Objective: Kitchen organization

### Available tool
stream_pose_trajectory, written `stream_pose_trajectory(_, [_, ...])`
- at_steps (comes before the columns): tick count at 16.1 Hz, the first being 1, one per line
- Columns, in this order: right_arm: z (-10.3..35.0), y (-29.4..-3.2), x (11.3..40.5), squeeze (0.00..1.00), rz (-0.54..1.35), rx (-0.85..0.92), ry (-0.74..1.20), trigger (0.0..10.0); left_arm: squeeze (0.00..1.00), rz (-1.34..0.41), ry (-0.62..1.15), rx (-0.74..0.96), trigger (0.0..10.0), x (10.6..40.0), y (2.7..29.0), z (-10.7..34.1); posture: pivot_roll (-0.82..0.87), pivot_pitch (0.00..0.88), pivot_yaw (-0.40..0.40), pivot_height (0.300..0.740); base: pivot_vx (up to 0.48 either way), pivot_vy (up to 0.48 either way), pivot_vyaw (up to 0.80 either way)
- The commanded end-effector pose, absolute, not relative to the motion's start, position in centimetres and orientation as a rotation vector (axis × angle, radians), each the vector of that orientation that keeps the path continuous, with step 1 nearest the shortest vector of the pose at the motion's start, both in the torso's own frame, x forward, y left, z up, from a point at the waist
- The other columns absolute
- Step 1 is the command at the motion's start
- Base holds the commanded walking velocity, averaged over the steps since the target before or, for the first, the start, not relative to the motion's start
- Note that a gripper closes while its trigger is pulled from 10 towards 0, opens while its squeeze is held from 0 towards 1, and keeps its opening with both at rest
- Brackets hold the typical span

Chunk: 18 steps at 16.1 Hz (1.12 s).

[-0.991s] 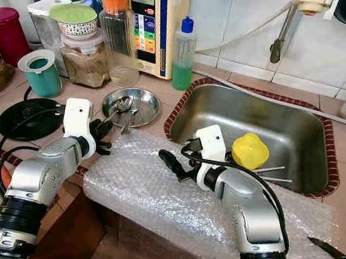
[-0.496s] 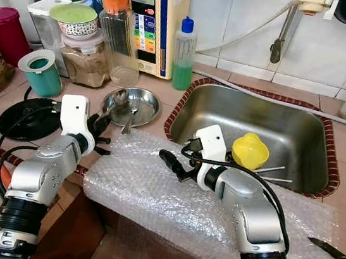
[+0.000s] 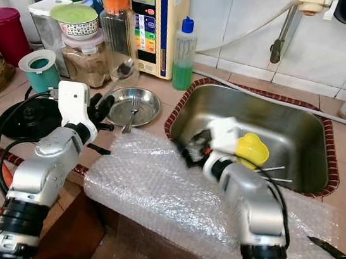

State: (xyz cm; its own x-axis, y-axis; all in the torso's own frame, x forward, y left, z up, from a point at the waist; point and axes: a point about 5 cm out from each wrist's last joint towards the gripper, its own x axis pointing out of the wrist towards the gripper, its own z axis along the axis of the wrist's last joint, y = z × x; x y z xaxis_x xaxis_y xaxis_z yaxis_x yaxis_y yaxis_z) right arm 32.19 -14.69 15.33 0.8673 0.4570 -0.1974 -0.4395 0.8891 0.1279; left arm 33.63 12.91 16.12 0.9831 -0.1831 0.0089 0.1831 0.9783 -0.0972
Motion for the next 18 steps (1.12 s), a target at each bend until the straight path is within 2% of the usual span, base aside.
stream_pose_trajectory(1, [16.2, -15.3, 33.0, 0.00, 0.402, 0.161, 0.186, 10.0, 0.00, -0.235, -0.078, -0.011, 0.0, 33.3, 12.3, 17.1, 0.00, 0.000, 0.084, 0.740, 0.000, 0.000, 0.00])
stream_pose_trajectory(3, [17.1, -15.3, 33.8, 0.00, 0.355, 0.340, 0.150, 10.0, 0.00, -0.289, -0.126, -0.001, 0.0, 32.8, 11.4, 17.5, 0.01, 0.000, 0.077, 0.740, 0.000, 0.000, 0.00])
stream_pose_trajectory(6, [18.2, -13.8, 34.2, 0.00, 0.413, 0.473, 0.137, 10.0, 0.00, -0.337, -0.160, 0.006, 0.0, 32.4, 10.5, 17.7, 0.02, 0.000, 0.066, 0.740, 0.000, 0.000, 0.00])
stream_pose_trajectory(8, [20.0, -12.0, 34.4, 0.00, 0.519, 0.626, 0.102, 10.0, 0.00, -0.381, -0.180, -0.002, 0.0, 32.2, 9.6, 17.7, 0.02, 0.000, 0.056, 0.740, 0.000, 0.000, 0.00])
stream_pose_trajectory(10, [20.5, -11.5, 34.2, 0.00, 0.566, 0.656, 0.085, 10.0, 0.00, -0.413, -0.209, -0.007, 0.0, 32.1, 8.8, 18.1, 0.01, 0.000, 0.052, 0.740, 0.000, 0.000, 0.00])
stream_pose_trajectory(12, [21.2, -10.6, 33.9, 0.00, 0.658, 0.704, 0.049, 10.0, 0.00, -0.508, -0.247, -0.035, 0.0, 31.7, 6.8, 18.8, 0.00, 0.000, 0.049, 0.740, 0.000, 0.000, 0.00])
stream_pose_trajectory(17, [21.9, -10.0, 34.7, 0.00, 0.663, 0.689, 0.021, 10.0, 0.00, -0.645, -0.292, -0.050, 0.0, 30.7, 4.5, 19.7, -0.01, 0.000, 0.056, 0.740, 0.000, 0.000, 0.00])
stream_pose_trajectory(18, [22.3, -10.4, 35.2, 0.00, 0.628, 0.683, -0.006, 3.6, 0.00, -0.652, -0.297, -0.052, 0.0, 30.7, 4.4, 19.7, -0.02, 0.000, 0.059, 0.740, 0.000, 0.000, 0.00])
